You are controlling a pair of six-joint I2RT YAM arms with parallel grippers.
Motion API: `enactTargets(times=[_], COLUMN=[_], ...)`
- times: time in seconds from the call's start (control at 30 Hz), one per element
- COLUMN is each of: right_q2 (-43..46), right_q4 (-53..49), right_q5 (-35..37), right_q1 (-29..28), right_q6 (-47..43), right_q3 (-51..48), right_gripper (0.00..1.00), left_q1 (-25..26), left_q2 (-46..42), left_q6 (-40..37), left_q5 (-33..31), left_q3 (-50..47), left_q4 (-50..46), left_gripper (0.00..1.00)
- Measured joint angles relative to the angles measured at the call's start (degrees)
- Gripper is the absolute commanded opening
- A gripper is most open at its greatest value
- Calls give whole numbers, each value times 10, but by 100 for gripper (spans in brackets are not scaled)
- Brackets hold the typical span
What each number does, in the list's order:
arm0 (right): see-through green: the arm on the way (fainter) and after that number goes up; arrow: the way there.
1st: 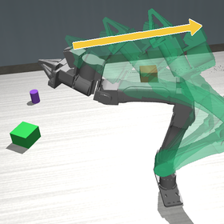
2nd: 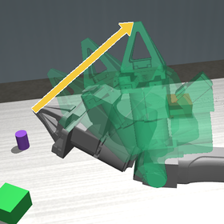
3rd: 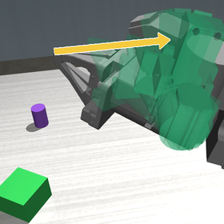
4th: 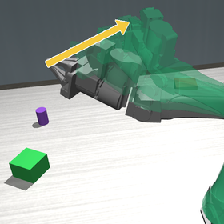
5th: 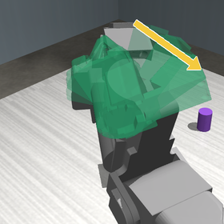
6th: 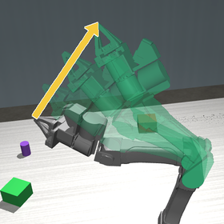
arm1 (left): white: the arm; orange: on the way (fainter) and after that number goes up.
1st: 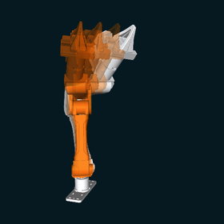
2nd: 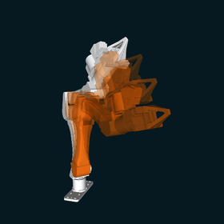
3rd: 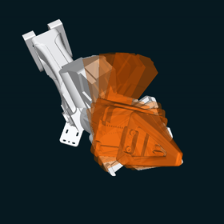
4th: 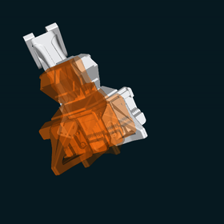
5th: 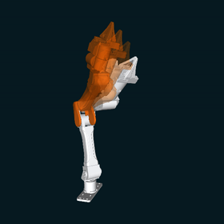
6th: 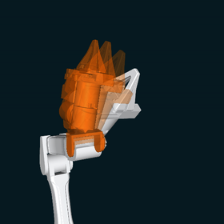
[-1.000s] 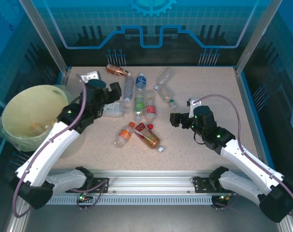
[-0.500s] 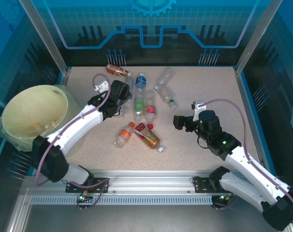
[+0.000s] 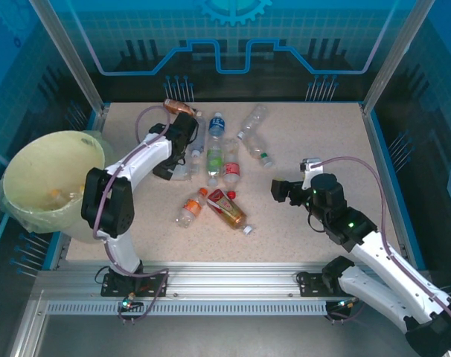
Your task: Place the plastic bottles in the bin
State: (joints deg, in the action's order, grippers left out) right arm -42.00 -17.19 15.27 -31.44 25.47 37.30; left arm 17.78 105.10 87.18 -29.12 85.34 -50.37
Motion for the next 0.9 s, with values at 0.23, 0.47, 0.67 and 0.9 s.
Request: enactTargets(times=[0.23,0.47,0.67,0.9], right_q2=[14,22,30,42], right_q4=[-8,-16,-24,-30], right_q5=[8,8,8,8], right_q1=[0,0,0,0], right_q6=[0,-2,-2,-3], right_q3=[-6,-6,-6,-6], right_gripper=[100,100,100,100], left_q1=[-34,-38,-38,-39], left_q2=[46,101,134,156], left_q6=[29,28,27,27], left_q5=[28,31,31,31], left_q3=[15,64,105,125], left_q4=[-4,-5,-36,-68], left_gripper=[99,99,99,99])
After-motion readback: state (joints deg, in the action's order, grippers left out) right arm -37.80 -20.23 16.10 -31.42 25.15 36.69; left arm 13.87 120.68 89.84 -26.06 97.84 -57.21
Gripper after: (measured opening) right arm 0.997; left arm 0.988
